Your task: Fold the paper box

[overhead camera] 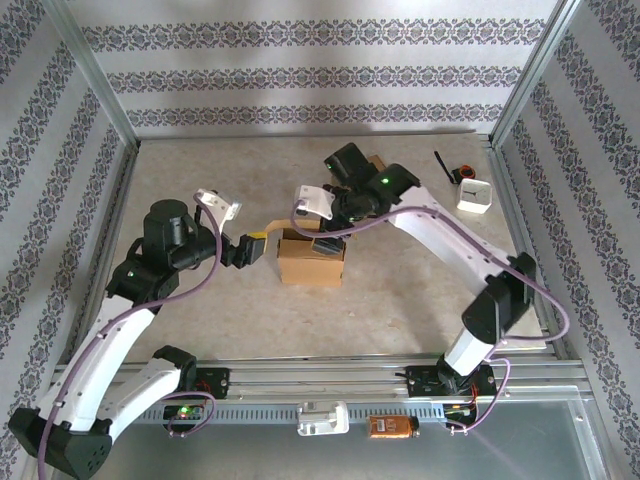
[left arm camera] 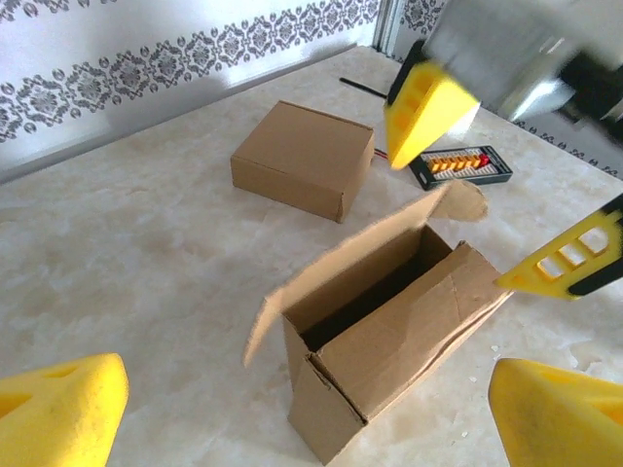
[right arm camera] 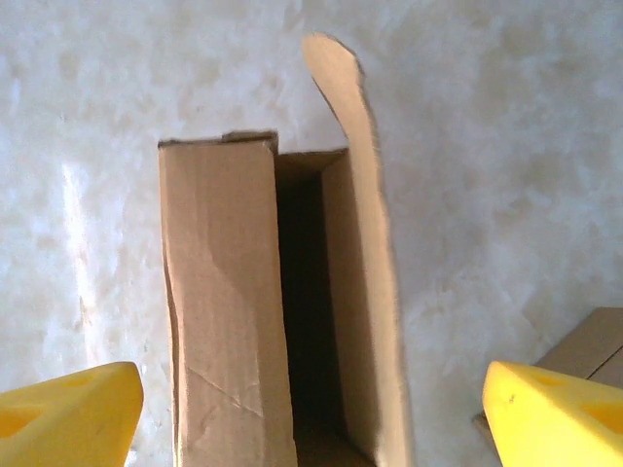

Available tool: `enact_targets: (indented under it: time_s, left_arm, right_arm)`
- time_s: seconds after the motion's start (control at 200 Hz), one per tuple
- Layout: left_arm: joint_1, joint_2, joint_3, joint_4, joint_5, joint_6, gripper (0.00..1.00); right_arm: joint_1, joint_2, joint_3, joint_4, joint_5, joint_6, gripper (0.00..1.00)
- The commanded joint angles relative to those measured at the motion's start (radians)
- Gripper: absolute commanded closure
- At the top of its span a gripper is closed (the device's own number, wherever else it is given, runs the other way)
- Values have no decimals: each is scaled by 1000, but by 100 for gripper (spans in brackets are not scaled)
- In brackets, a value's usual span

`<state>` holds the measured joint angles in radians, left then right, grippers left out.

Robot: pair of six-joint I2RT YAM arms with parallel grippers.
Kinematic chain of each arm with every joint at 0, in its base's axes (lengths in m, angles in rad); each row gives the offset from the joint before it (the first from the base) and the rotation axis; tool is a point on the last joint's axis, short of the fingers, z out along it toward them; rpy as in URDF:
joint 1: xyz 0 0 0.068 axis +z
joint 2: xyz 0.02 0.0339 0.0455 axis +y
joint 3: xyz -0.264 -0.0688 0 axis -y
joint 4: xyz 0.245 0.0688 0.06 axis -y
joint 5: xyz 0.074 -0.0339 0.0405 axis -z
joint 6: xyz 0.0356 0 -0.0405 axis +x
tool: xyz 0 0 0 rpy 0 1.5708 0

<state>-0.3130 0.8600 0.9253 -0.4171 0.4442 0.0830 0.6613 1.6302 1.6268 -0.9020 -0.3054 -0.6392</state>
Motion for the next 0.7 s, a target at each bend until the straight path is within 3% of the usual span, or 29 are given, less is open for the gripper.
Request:
enact_targets:
  time_s: [0.0, 0.11, 0.18, 0.255, 0.35, 0.475, 0.525, 0.695]
  left_arm:
    - [-3, 27, 29, -11, 33, -25, 5]
    - [-2, 82, 78, -127, 4, -49, 7]
    - [-3, 117, 105, -170, -20, -74, 9]
    - [-2, 157, 111, -165, 53, -97, 10]
    - [-18, 188, 18, 15, 189, -236, 10]
    - [-31, 223, -27, 50, -2, -377, 11]
    - [-30, 246, -24, 40, -74, -430, 13]
    - [1, 291, 2, 31, -137, -553, 9]
  right_arm:
    - [-53, -98, -124, 184, -87, 218, 9]
    - [-151, -221, -277, 350, -127, 579, 9]
    - [-204, -279, -354, 396, -190, 726, 10]
    - [-212, -310, -447, 486, -202, 788, 8]
    - [-212, -284, -488, 501, -141, 785, 7]
    - [-267, -240, -454, 473, -22, 854, 7]
    - [-290, -214, -440, 466, -24, 870, 8]
    - [-301, -147, -397, 416, -121, 913, 9]
